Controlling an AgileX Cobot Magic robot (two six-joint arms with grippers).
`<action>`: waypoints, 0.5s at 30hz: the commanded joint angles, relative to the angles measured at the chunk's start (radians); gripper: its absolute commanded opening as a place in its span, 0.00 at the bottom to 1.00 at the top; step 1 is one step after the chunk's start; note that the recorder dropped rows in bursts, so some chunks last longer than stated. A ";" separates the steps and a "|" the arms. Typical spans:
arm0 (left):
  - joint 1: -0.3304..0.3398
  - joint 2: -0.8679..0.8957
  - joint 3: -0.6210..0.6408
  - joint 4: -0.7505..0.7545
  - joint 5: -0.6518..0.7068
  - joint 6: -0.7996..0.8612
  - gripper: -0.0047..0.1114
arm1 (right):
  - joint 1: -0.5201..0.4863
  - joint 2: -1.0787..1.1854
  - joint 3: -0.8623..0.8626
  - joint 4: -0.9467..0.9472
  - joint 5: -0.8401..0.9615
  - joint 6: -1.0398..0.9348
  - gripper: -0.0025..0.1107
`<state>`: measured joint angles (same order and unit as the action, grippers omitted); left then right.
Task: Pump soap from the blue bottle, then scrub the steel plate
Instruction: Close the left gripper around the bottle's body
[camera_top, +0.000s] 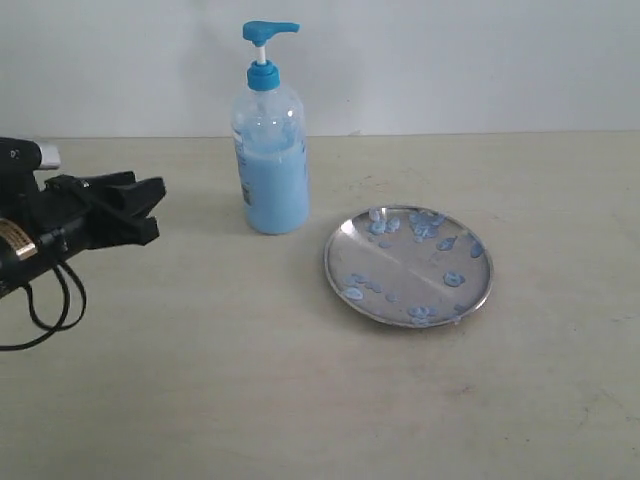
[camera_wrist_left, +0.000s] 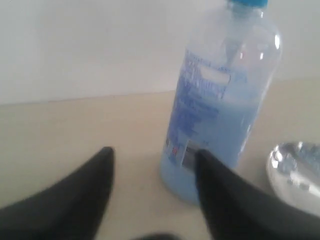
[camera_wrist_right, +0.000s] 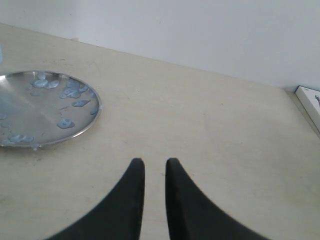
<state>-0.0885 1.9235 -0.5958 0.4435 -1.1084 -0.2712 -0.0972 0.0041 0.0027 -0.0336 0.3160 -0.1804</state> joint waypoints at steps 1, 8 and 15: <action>-0.029 0.109 -0.163 -0.001 -0.113 -0.369 0.84 | -0.002 -0.004 -0.003 -0.002 -0.013 -0.002 0.07; -0.043 0.197 -0.387 0.333 -0.025 -0.474 0.99 | -0.002 -0.004 -0.003 -0.002 -0.013 -0.002 0.07; -0.051 0.201 -0.400 0.342 -0.024 -0.363 0.99 | -0.002 -0.004 -0.003 -0.002 -0.013 -0.002 0.07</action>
<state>-0.1291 2.1208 -0.9885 0.7706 -1.1361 -0.7026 -0.0972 0.0041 0.0027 -0.0336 0.3160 -0.1804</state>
